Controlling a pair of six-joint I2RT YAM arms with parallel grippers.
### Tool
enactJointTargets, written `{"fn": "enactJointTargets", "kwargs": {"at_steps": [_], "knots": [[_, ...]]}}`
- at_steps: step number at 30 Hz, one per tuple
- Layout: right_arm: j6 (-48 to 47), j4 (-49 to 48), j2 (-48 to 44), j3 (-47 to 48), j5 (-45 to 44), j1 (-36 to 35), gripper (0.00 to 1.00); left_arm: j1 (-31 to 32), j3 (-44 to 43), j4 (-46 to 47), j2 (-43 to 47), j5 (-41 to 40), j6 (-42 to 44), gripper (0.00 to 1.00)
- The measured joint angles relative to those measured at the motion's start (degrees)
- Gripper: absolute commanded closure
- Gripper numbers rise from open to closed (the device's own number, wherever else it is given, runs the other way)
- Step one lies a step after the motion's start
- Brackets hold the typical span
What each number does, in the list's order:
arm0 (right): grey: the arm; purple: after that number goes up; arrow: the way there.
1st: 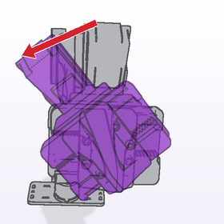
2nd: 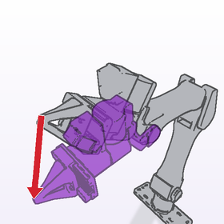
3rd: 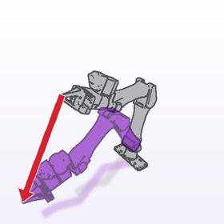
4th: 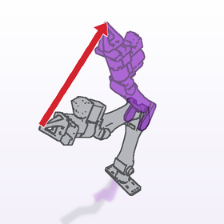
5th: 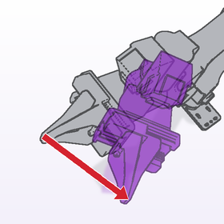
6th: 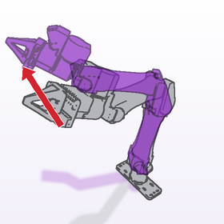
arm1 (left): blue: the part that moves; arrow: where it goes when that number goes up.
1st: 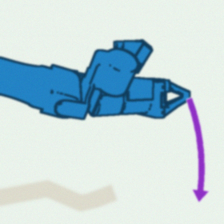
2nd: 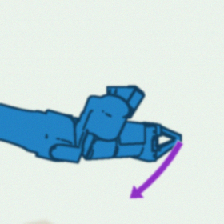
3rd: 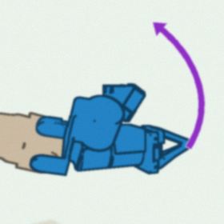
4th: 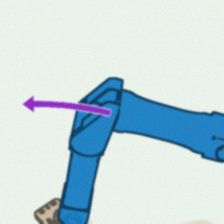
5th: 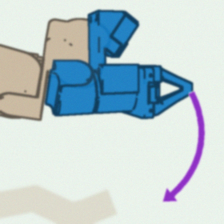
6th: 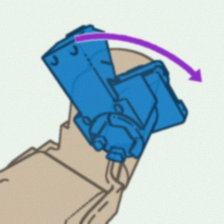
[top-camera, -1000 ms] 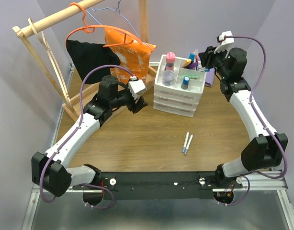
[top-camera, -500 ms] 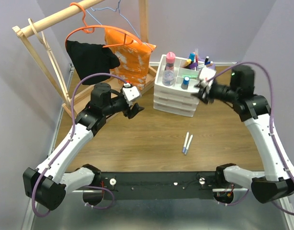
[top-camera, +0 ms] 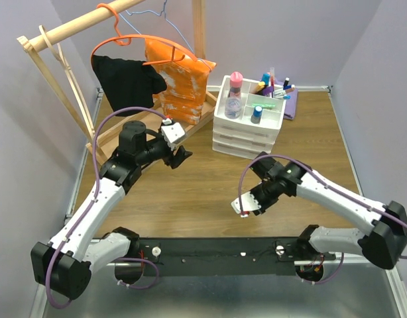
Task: Sort the stationery into containers
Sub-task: Pick up the pen from the center of the board.
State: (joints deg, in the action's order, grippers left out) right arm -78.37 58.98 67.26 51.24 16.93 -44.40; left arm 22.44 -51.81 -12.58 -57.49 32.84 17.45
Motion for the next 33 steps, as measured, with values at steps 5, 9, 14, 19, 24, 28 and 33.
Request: {"fn": "enactJointTargets", "kwargs": {"at_steps": [5,9,14,19,24,28,33], "knots": [[-3.78,-1.88,5.90,-1.31,-3.19,-0.35,0.68,-1.09,0.68,-0.02,0.68,0.52,-0.04,0.27],[-6.38,-1.92,9.77,-1.66,-5.46,-0.44,0.67,-2.49,1.31,-0.09,1.20,0.92,-0.39,0.27],[-7.87,-2.73,12.22,-3.54,-7.26,-0.44,0.66,-3.72,1.42,-0.11,1.25,1.29,-0.83,0.27],[-8.28,-4.52,13.66,-5.66,-8.44,-0.50,0.67,-4.07,1.42,-0.09,1.22,1.38,-1.07,0.27],[-8.22,-7.02,15.28,-5.79,-8.74,-0.50,0.67,-4.07,1.49,0.07,0.92,1.57,-1.29,0.26],[-8.20,-7.85,16.31,-5.79,-8.74,-0.48,0.67,-4.07,1.81,0.42,0.50,1.75,-1.55,0.26],[-8.17,-8.57,17.49,-5.70,-8.72,-0.09,0.68,-4.07,2.23,0.94,0.07,1.77,-1.95,0.26]]}}
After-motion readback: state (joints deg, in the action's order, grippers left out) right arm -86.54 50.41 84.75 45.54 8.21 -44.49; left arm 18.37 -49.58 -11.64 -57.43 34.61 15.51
